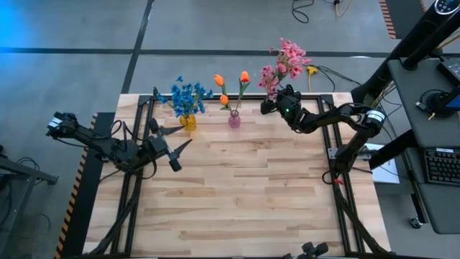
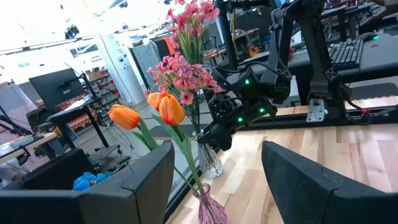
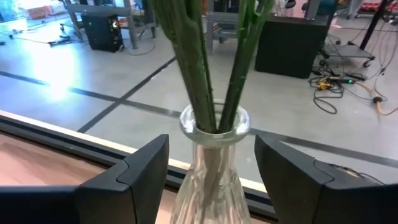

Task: Sort flowers into vase by color
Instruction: Adjust the transparent vase

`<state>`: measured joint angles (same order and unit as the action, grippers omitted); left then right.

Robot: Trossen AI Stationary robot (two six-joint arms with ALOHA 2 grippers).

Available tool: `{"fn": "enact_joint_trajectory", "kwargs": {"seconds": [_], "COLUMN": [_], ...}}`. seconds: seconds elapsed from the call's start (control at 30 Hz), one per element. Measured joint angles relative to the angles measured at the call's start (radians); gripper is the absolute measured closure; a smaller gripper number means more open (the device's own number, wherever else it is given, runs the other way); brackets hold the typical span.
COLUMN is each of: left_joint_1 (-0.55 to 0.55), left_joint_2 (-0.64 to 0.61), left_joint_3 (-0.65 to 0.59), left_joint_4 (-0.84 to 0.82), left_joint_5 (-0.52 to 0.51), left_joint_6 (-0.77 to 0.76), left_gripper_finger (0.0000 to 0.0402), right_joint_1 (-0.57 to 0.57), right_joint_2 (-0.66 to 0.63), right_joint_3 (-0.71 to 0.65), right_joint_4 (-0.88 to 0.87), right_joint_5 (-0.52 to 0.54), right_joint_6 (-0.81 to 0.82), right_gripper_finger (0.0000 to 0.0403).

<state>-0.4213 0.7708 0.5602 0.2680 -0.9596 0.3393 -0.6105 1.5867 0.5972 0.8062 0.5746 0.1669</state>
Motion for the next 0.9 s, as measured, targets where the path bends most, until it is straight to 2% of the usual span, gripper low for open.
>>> {"fn": "enact_joint_trajectory", "kwargs": {"seconds": [0.9], "left_joint_1": [0.0], "left_joint_2": [0.0], "left_joint_3": [0.0], "left_joint_4": [0.001], "left_joint_5": [0.0], "left_joint_6": [0.0], "left_gripper_finger": [0.0177], "right_joint_1": [-0.039], "right_joint_2": [0.0], "right_joint_3": [0.0], "right_joint_4": [0.006], "right_joint_5": [-0.08], "right_joint_6": [-0.01], "right_gripper_finger": [0.0174]}}
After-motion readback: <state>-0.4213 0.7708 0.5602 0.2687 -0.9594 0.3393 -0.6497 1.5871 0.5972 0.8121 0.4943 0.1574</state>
